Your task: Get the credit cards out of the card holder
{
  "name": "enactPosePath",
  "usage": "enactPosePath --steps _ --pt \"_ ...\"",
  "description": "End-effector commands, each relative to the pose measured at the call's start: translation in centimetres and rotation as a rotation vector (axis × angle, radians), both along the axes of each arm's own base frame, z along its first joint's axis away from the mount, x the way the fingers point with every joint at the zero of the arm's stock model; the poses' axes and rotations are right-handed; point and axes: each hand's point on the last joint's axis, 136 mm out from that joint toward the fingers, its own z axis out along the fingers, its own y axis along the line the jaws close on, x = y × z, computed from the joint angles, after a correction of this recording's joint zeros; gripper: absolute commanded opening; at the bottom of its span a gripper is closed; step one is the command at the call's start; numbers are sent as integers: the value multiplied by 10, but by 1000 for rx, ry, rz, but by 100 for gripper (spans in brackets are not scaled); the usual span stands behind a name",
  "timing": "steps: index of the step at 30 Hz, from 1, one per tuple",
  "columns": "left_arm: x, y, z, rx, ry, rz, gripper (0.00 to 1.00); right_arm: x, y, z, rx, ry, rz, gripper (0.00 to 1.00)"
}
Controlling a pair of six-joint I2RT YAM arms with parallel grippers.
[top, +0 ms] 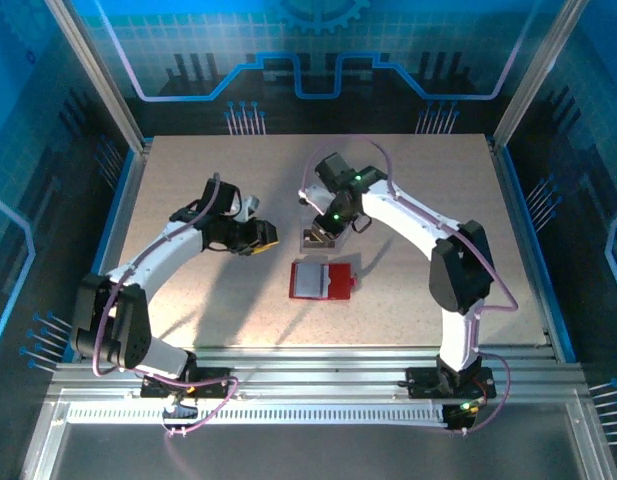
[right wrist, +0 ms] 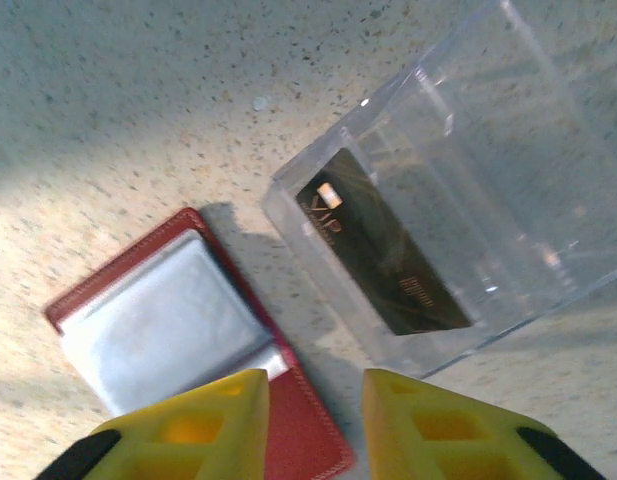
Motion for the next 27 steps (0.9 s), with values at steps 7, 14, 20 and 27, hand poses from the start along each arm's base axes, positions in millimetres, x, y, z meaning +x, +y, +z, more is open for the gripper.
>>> enactPosePath --steps 7,14,20,27 --pt "-2 -21 -17 -57 40 4 32 -44 35 0 400 333 -365 24" --pt "0 -20 -24 -54 42 15 32 -66 44 -18 481 504 -446 25" --pt "2 -17 -25 -38 28 23 32 -77 45 -33 437 539 -476 27" --pt "5 -8 -22 -34 7 39 32 -89 48 -51 389 576 -511 30"
